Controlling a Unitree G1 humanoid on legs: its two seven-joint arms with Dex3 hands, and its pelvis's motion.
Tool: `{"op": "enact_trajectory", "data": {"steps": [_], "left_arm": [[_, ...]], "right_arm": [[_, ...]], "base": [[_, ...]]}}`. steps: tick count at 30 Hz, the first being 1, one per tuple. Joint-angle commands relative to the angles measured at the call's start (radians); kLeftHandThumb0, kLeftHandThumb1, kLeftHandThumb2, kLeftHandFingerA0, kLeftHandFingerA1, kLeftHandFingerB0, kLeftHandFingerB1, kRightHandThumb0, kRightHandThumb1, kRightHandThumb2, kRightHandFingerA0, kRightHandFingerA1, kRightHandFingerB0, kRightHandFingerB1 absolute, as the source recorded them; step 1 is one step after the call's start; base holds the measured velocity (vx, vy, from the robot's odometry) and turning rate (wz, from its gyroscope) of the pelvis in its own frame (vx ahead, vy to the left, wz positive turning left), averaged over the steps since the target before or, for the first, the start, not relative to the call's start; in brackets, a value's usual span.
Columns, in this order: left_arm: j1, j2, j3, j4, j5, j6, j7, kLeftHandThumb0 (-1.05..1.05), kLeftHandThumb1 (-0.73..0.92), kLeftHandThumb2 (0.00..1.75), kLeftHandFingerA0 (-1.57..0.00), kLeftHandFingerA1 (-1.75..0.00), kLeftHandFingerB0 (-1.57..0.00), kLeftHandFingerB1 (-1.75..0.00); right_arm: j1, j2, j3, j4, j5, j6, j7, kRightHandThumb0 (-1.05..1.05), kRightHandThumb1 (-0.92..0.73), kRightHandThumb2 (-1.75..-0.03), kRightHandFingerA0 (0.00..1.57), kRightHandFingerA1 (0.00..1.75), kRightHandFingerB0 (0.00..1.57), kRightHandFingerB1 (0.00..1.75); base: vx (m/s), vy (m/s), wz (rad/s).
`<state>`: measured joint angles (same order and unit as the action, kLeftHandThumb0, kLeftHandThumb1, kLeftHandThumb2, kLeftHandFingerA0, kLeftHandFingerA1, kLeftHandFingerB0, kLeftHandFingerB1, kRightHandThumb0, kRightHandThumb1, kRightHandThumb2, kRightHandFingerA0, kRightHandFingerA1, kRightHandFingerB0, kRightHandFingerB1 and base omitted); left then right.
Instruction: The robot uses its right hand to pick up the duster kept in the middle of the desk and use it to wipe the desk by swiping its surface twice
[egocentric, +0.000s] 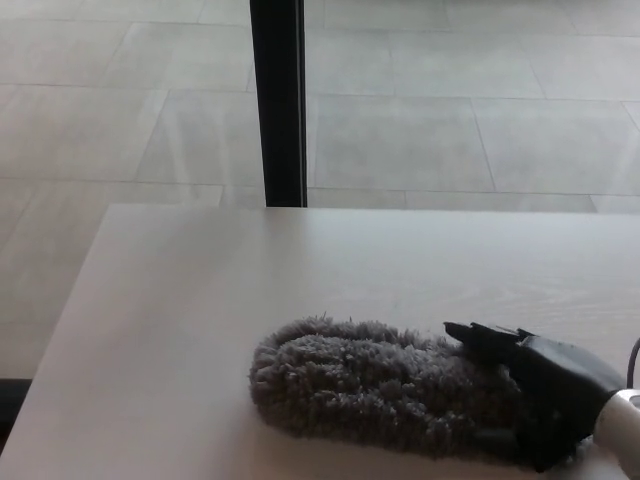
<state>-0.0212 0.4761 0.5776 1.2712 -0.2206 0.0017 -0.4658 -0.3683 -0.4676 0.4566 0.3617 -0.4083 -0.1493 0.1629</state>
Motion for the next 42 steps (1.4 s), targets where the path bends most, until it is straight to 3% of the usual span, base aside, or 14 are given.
{"op": "enact_trajectory", "data": {"steps": [1, 3, 4, 5, 10, 13, 15, 17, 19, 24, 39, 40, 41, 42], "left_arm": [[-0.012, 0.063, -0.011, 0.014, -0.011, 0.006, -0.027, -0.85, 0.61, 0.97, -0.28, -0.6, -0.15, -0.48], [-0.013, 0.066, -0.012, 0.011, -0.012, 0.005, -0.034, -0.82, 0.59, 0.98, -0.27, -0.61, -0.13, -0.47], [-0.015, 0.067, -0.014, 0.012, -0.009, 0.002, -0.029, -0.79, 0.74, 0.62, -0.32, -0.57, -0.21, -0.38], [-0.015, 0.067, -0.012, 0.012, -0.011, 0.002, -0.033, -0.84, 0.59, 0.97, -0.3, -0.62, -0.16, -0.48], [-0.019, 0.07, -0.013, 0.011, -0.01, 0.007, -0.024, -0.78, 0.72, 0.62, -0.33, -0.56, -0.23, -0.37], [-0.021, 0.069, -0.009, 0.012, -0.015, 0.011, -0.024, -0.75, 0.72, 0.62, -0.32, -0.56, -0.25, -0.37], [-0.021, 0.068, -0.007, 0.014, -0.017, 0.011, -0.024, -0.75, 0.72, 0.62, -0.32, -0.56, -0.25, -0.37], [-0.017, 0.066, -0.006, 0.01, -0.019, 0.008, -0.02, -0.75, 0.71, 0.61, -0.35, -0.58, -0.27, -0.38], [-0.018, 0.064, -0.005, 0.008, -0.021, 0.001, -0.018, -0.72, 0.71, 0.61, -0.33, -0.59, -0.27, -0.39], [-0.022, 0.056, 0.0, 0.011, -0.025, -0.008, -0.004, -0.69, 0.72, 0.62, -0.39, -0.56, -0.32, -0.39], [-0.027, 0.054, -0.002, 0.005, -0.022, -0.029, 0.0, -0.62, 0.79, 0.65, -0.34, -0.58, -0.38, -0.42], [-0.028, 0.054, -0.006, 0.002, -0.019, -0.031, 0.001, -0.62, 0.79, 0.65, -0.35, -0.58, -0.4, -0.42], [-0.029, 0.053, -0.009, 0.003, -0.016, -0.034, -0.003, -0.6, 0.82, 0.64, -0.33, -0.58, -0.39, -0.42], [-0.031, 0.052, -0.007, 0.001, -0.019, -0.031, -0.006, -0.59, 0.84, 0.66, -0.34, -0.58, -0.38, -0.42]], "right_arm": [[-0.043, -0.079, 0.181, 0.043, -0.348, 0.009, -0.024, -0.85, -0.49, -0.84, 0.0, 0.11, 0.1, 0.08], [-0.044, -0.08, 0.2, 0.053, -0.367, 0.017, -0.032, -0.84, -0.49, -0.84, 0.0, 0.12, 0.1, 0.09], [-0.04, -0.075, 0.215, 0.076, -0.376, 0.016, -0.056, -0.83, -0.47, -0.84, 0.0, 0.13, 0.04, 0.12], [-0.037, -0.072, 0.223, 0.083, -0.379, 0.028, -0.056, -0.79, -0.44, -0.83, 0.0, 0.17, 0.03, 0.17], [-0.041, -0.08, 0.268, 0.106, -0.424, 0.077, -0.038, -0.83, -0.43, -0.73, 0.0, 0.0, 0.03, 0.11], [-0.046, -0.083, 0.28, 0.134, -0.434, 0.077, -0.075, -0.53, -0.47, -0.71, 0.08, 0.57, 0.05, 0.24], [-0.05, -0.083, 0.281, 0.154, -0.432, 0.063, -0.107, -0.53, -0.47, -0.71, 0.08, 0.57, 0.05, 0.24], [-0.048, -0.088, 0.24, 0.216, -0.351, -0.093, -0.207, -0.39, -0.6, -0.76, 0.75, 1.29, 0.24, 0.45], [-0.053, -0.093, 0.231, 0.268, -0.358, -0.183, -0.337, -0.24, -0.85, -0.7, 0.82, 1.6, 0.59, 0.64], [-0.042, -0.068, 0.245, 0.36, -0.43, -0.346, -0.752, -0.21, -0.68, -0.96, 0.82, 1.71, 0.65, 1.39], [0.009, 0.042, 0.258, 0.442, -0.423, -0.329, -0.923, -0.23, -0.67, -0.75, 1.02, 1.71, 0.7, 1.18], [0.012, 0.047, 0.266, 0.442, -0.433, -0.323, -0.935, -0.32, -0.57, -1.02, 1.16, 1.31, 0.78, 1.02], [0.009, 0.047, 0.284, 0.442, -0.463, -0.303, -0.966, -0.26, -0.69, -0.72, 0.86, 1.75, 0.66, 1.34], [0.003, 0.047, 0.303, 0.445, -0.489, -0.296, -0.99, -0.26, -0.67, -0.72, 0.87, 1.75, 0.69, 1.3]], "base": [[0.0, 0.0, 0.0], [0.0, 0.0, 0.0], [0.0, 0.0, 0.0], [0.0, 0.0, 0.0], [0.0, 0.0, 0.0], [0.0, 0.0, 0.0], [0.0, 0.0, 0.0], [0.0, 0.0, 0.0], [0.0, 0.0, 0.0], [0.0, 0.0, 0.0], [0.0, 0.0, 0.0], [0.0, 0.0, 0.0], [0.0, 0.0, 0.0], [0.0, 0.0, 0.0]]}}
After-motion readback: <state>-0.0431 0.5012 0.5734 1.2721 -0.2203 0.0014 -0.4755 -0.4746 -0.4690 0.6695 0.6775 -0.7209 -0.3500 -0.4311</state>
